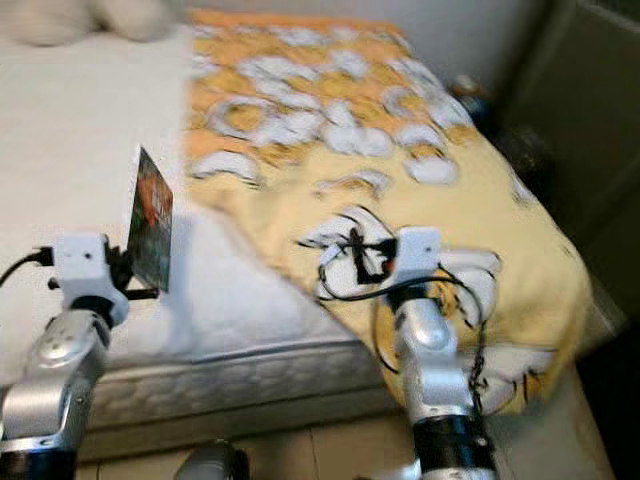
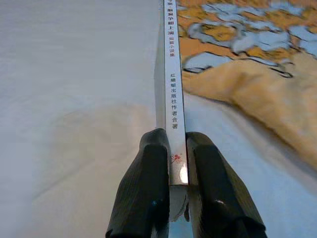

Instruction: Clean up the room

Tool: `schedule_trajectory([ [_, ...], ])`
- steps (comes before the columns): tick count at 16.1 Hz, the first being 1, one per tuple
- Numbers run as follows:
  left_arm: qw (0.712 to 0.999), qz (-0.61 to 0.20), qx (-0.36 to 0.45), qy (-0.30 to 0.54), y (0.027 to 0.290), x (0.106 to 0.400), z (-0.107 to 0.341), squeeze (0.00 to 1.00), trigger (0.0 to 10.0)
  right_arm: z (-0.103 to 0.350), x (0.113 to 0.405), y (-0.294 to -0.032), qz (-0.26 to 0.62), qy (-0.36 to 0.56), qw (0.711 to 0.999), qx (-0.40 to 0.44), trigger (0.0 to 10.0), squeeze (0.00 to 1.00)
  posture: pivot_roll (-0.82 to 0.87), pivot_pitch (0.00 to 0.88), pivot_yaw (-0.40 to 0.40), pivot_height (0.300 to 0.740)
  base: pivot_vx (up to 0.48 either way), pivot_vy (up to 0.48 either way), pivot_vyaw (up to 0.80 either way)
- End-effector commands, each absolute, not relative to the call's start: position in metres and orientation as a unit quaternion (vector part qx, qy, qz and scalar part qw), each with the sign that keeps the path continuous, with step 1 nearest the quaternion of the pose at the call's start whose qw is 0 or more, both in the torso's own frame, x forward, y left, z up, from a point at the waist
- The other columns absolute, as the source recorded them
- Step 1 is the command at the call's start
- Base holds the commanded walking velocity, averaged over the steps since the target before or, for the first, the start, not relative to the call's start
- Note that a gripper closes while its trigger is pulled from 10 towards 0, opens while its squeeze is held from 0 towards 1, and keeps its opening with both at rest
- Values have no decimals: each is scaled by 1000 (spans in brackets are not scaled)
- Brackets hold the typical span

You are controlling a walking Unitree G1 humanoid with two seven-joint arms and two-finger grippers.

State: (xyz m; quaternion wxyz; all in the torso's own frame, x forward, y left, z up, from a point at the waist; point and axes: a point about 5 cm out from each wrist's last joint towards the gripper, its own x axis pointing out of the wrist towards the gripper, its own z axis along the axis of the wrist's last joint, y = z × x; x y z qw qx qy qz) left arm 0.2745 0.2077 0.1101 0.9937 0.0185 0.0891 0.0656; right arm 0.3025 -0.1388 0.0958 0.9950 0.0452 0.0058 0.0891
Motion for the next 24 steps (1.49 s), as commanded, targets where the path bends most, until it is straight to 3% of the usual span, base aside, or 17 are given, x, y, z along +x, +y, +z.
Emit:
schedule_trajectory([
  [1,997,48,27,52,195,281,126,0,0,96,305,-141,87,3,995,49,10000,0,60,0,-28,740,0,0,619],
  [7,999,-4,32,40,184,301,131,0,0,85,310,-142,60,27,995,81,10000,0,63,0,-40,740,0,46,407],
  [17,995,-84,-14,59,168,312,111,0,0,81,299,-131,83,10,996,43,10000,0,12,0,-20,740,0,480,0],
  [24,997,-61,-18,49,171,317,113,0,0,83,302,-129,89,6,995,45,10000,0,22,0,-20,740,0,480,0],
])
